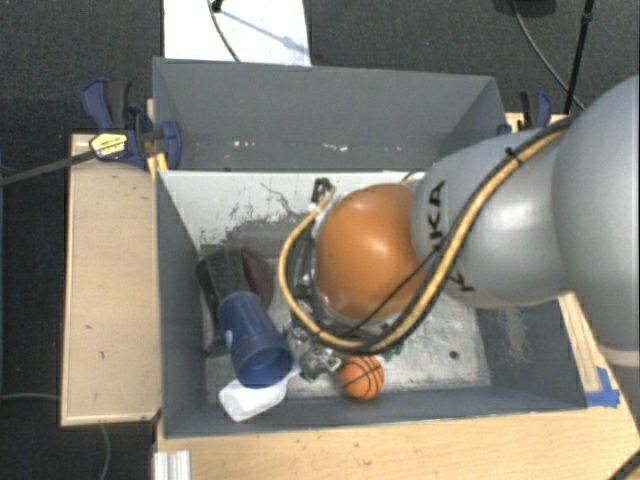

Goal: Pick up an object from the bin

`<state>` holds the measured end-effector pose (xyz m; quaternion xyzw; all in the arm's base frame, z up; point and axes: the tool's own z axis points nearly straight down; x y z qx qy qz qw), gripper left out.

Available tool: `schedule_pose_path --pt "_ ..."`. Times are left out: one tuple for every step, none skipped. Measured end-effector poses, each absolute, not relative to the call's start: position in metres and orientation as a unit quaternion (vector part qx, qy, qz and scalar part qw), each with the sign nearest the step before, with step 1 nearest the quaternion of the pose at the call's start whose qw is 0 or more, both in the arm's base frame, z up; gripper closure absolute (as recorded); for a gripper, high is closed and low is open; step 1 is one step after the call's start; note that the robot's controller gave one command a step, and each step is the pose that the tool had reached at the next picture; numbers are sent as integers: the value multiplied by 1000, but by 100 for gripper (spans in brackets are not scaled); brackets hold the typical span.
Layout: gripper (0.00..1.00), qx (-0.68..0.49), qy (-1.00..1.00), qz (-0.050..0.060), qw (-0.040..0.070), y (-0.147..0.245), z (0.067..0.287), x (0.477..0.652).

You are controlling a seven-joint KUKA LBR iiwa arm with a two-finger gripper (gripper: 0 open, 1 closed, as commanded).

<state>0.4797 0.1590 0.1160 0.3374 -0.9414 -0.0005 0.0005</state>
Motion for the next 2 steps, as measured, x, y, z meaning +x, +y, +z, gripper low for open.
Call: schedule_pose_path --pt "100 336 -942 0 -2 161 159 481" --pt "100 323 -946 0 -1 163 188 485"
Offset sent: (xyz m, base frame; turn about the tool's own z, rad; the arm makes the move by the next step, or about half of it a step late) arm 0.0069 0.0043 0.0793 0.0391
